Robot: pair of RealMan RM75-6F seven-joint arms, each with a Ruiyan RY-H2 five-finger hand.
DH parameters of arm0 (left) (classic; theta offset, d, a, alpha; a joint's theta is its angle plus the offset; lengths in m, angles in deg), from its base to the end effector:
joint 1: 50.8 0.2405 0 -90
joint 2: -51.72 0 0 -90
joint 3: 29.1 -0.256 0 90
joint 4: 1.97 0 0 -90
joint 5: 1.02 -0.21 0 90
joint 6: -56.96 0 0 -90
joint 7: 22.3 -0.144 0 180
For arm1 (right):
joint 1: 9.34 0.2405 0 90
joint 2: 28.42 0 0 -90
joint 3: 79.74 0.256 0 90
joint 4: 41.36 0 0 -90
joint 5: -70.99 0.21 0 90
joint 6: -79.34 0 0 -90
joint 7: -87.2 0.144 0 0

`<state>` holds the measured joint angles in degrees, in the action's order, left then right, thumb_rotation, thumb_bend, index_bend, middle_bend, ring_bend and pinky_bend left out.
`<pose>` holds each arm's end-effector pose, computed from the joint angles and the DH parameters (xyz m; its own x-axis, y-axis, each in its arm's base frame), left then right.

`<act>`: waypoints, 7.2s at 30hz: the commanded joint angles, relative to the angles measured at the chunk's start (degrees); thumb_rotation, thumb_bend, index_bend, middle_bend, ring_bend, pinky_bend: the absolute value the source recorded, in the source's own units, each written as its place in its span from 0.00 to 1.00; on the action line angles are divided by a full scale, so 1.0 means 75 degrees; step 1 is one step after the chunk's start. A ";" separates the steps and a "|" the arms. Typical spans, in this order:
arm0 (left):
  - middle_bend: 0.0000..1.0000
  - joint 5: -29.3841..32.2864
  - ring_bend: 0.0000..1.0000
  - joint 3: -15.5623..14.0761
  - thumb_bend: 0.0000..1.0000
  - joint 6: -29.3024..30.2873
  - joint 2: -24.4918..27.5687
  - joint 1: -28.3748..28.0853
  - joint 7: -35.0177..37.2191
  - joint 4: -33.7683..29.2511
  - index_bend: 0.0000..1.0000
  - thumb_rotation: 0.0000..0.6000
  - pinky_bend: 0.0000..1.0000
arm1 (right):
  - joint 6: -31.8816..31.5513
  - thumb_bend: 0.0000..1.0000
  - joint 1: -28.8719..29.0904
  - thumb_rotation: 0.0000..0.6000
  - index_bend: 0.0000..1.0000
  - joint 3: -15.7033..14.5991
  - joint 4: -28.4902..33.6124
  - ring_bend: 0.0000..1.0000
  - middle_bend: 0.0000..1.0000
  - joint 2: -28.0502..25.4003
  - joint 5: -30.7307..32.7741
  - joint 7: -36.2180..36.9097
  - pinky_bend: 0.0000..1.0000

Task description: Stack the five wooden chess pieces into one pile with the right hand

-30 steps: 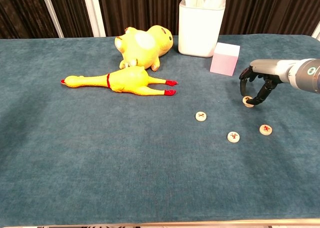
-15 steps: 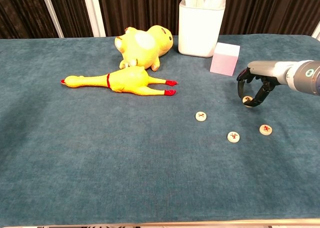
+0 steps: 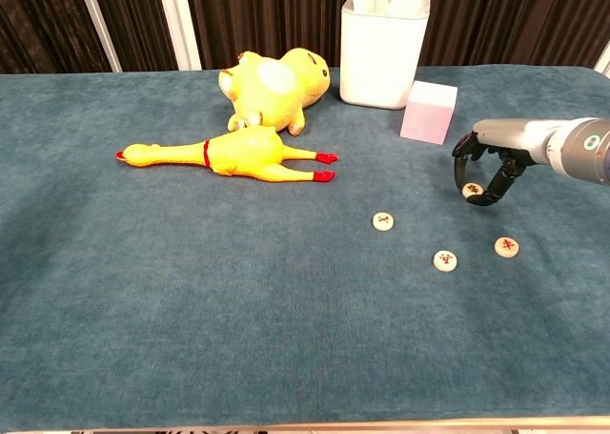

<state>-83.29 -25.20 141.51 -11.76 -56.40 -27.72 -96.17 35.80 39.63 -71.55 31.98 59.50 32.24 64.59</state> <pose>-0.3104 0.1882 0.1643 0.4550 -0.0059 0.8905 0.8899 0.0395 -0.4544 -0.2057 -0.3906 -0.0114 0.4240 -0.4466 0.7878 -0.8995 -0.1066 0.4237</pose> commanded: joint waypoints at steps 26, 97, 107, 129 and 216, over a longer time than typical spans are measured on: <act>0.00 0.0026 0.00 0.0012 0.82 0.0010 -0.0020 0.0001 -0.0071 0.0001 0.09 1.00 0.01 | 0.0127 0.40 -0.0100 1.00 0.45 0.0009 -0.0213 0.16 0.13 0.0015 -0.0179 0.0300 0.13; 0.00 0.0034 0.00 0.0014 0.82 0.0006 -0.0030 0.0000 -0.0098 0.0000 0.10 1.00 0.01 | -0.1785 0.40 -0.0952 1.00 0.34 -0.0389 0.3316 0.09 0.09 -0.1066 -0.2610 -0.0444 0.10; 0.00 0.0059 0.00 0.0021 0.82 0.0004 -0.0038 -0.0001 -0.0132 -0.0005 0.10 1.00 0.00 | -0.1779 0.40 -0.0601 1.00 0.31 -0.0125 0.2838 0.08 0.09 -0.0235 -0.1923 -0.1078 0.10; 0.00 0.0097 0.00 0.0034 0.82 -0.0001 -0.0048 -0.0003 -0.0181 -0.0029 0.10 1.00 0.00 | -0.1044 0.40 0.0114 1.00 0.36 0.0214 0.1118 0.08 0.09 0.1085 -0.0776 -0.1301 0.10; 0.00 0.0087 0.00 0.0028 0.82 -0.0006 -0.0030 -0.0005 -0.0153 -0.0049 0.10 1.00 0.01 | -0.0665 0.40 -0.0166 1.00 0.51 0.0410 0.1072 0.08 0.09 -0.0356 -0.0632 -0.0355 0.10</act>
<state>-82.62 -24.98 141.46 -12.00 -56.45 -28.88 -96.53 30.46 38.90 -68.47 39.69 57.80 27.14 61.17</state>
